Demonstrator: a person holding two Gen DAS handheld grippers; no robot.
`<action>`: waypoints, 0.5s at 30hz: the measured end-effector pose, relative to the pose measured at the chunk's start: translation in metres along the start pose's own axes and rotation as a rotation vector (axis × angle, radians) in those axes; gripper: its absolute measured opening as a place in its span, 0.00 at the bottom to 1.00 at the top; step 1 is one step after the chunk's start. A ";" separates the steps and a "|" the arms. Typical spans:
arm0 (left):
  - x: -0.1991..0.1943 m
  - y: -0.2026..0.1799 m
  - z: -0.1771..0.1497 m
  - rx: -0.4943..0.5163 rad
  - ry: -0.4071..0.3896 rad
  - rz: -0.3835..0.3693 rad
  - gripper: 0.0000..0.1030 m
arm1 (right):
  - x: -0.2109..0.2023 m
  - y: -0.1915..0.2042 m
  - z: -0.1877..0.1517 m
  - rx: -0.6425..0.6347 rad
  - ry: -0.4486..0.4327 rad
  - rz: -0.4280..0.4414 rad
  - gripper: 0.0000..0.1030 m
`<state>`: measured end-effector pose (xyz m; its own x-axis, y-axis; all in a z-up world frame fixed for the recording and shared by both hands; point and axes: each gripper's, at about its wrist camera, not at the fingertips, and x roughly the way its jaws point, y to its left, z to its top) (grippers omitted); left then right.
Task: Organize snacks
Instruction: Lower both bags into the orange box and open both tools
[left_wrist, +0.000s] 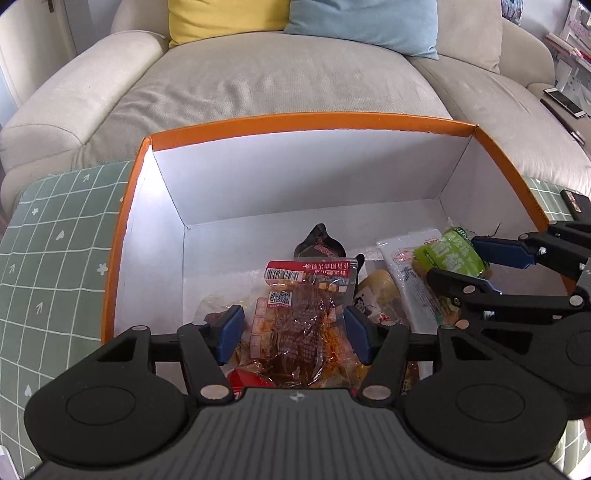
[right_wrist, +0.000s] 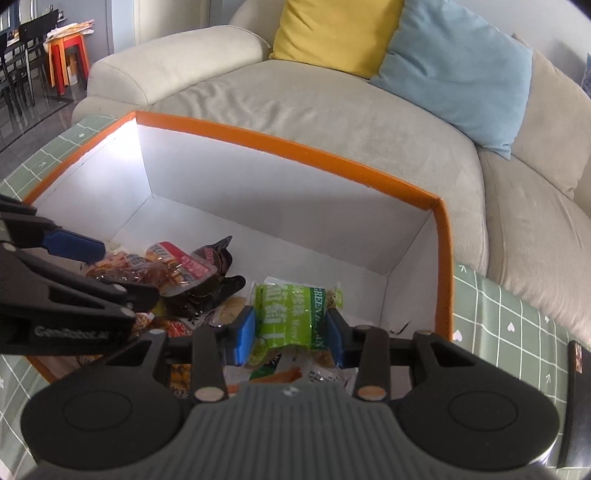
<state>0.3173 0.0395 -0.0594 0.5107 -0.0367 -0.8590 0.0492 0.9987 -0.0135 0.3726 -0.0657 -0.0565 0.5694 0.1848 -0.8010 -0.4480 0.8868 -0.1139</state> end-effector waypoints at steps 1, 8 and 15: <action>0.000 -0.001 0.000 0.002 -0.001 0.003 0.67 | -0.001 0.000 0.000 -0.005 0.001 -0.001 0.38; -0.005 -0.001 -0.003 0.005 -0.015 0.017 0.73 | -0.010 0.001 0.000 -0.016 -0.004 -0.010 0.40; -0.032 -0.004 -0.004 0.006 -0.073 0.036 0.82 | -0.033 -0.001 0.002 -0.009 -0.026 -0.027 0.55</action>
<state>0.2975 0.0372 -0.0338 0.5736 -0.0033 -0.8191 0.0348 0.9992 0.0203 0.3559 -0.0722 -0.0290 0.5987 0.1718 -0.7823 -0.4383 0.8878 -0.1405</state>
